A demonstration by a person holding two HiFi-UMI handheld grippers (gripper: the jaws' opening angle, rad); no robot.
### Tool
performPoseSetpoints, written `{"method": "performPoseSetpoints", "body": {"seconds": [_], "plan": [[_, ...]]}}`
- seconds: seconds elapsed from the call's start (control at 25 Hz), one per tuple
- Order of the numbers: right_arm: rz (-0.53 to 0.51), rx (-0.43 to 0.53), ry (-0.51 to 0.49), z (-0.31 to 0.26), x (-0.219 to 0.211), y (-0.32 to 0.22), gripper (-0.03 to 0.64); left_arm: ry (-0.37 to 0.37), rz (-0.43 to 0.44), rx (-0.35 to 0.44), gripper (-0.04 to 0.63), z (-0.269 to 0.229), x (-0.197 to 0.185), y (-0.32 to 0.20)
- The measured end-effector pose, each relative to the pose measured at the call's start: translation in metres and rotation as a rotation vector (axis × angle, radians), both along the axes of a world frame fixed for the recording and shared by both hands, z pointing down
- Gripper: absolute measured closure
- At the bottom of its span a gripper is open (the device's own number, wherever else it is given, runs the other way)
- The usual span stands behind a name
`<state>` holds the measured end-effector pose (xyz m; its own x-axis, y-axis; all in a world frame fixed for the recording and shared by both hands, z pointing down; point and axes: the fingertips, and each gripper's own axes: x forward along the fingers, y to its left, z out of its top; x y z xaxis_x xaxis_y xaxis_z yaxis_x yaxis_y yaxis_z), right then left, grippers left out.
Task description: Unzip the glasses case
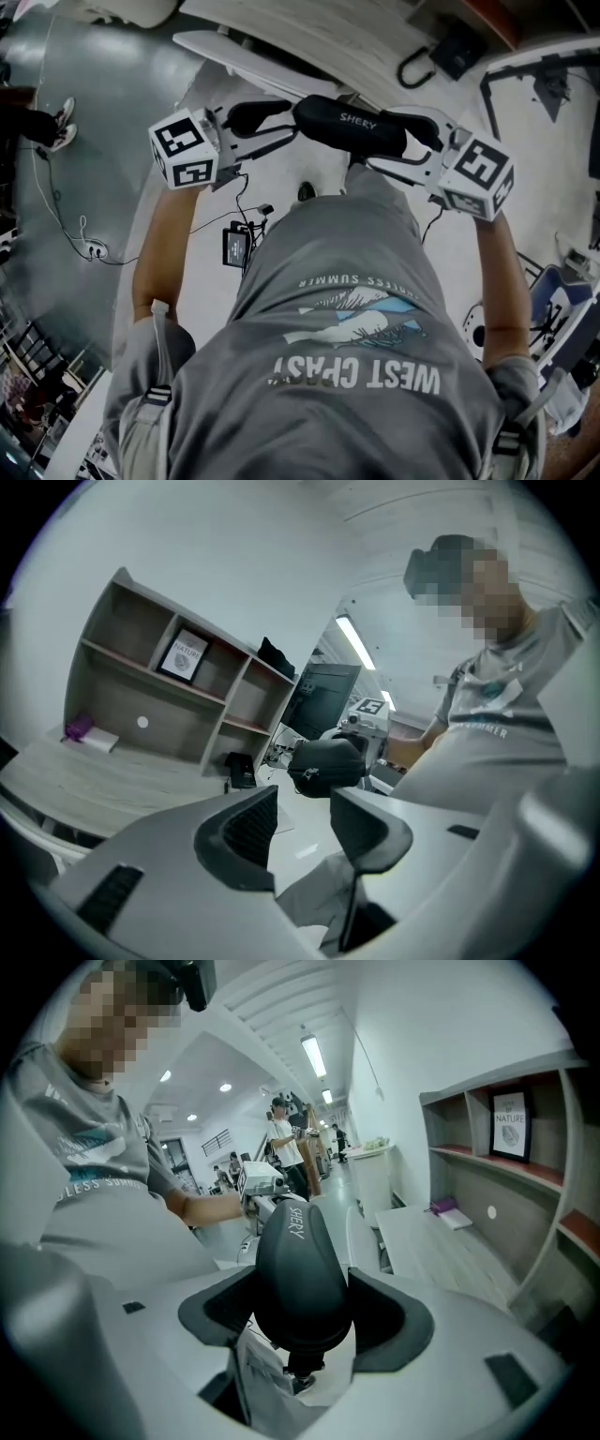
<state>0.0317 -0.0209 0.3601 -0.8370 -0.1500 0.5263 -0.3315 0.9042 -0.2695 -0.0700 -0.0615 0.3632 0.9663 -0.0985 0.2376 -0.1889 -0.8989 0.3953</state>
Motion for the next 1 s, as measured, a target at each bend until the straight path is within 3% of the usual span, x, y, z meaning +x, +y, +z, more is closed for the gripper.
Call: {"method": "performPoseSetpoints", "body": {"seconds": [0.12,0.32,0.64,0.76,1.0], "plan": [[-0.009,-0.042,-0.038,-0.002,-0.003,0.003,0.305,-0.005,0.032,0.047,0.445,-0.006,0.0,0.002],[-0.011,-0.096,-0.08,-0.004,-0.003,0.002,0.305,0.05,0.08,0.076,0.509,-0.018,0.001,0.005],[-0.019,-0.153,-0.128,-0.007,-0.007,0.003,0.305,0.126,0.114,0.089,0.521,-0.028,-0.002,0.005],[-0.016,-0.168,-0.142,-0.007,-0.008,0.003,0.305,0.155,0.107,0.079,0.558,-0.032,-0.004,0.005],[-0.009,-0.173,-0.139,-0.005,-0.006,0.0,0.305,0.145,0.076,0.059,0.569,-0.031,-0.006,-0.001]]}}
